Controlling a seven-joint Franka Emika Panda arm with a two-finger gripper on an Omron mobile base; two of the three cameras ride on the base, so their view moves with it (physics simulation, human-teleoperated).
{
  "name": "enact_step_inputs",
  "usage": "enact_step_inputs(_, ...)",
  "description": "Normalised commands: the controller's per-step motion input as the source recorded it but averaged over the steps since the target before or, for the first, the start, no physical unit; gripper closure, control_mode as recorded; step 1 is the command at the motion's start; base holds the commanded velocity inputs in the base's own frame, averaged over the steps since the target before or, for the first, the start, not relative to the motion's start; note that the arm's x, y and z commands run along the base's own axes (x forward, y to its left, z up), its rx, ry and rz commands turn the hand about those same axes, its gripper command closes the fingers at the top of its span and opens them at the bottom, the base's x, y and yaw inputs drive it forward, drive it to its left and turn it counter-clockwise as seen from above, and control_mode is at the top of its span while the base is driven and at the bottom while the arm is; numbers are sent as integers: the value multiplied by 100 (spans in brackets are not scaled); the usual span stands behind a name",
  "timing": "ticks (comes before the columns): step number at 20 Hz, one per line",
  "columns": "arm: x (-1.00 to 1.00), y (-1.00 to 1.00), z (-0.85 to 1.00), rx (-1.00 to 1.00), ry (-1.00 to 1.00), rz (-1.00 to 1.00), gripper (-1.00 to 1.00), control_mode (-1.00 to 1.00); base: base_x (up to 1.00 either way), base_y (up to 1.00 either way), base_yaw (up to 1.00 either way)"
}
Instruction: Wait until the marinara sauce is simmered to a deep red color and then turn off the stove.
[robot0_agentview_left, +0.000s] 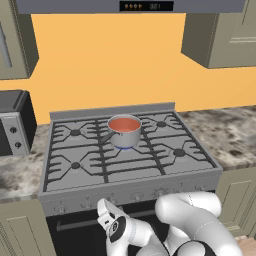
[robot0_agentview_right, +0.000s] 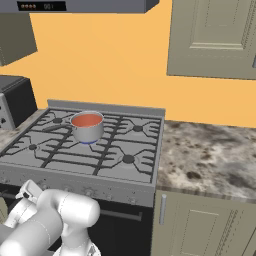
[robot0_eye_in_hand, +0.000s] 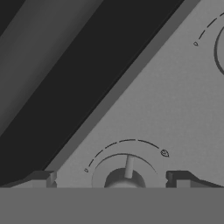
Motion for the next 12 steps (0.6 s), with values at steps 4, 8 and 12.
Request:
enact_step_inputs(4, 0, 0, 0, 0, 0, 0, -100, -100, 0, 0, 0)
enact_step_inputs(8, 0, 0, 0, 0, 0, 0, -100, -100, 0, 0, 0)
enact_step_inputs(12, 0, 0, 0, 0, 0, 0, -100, -100, 0, 0, 0)
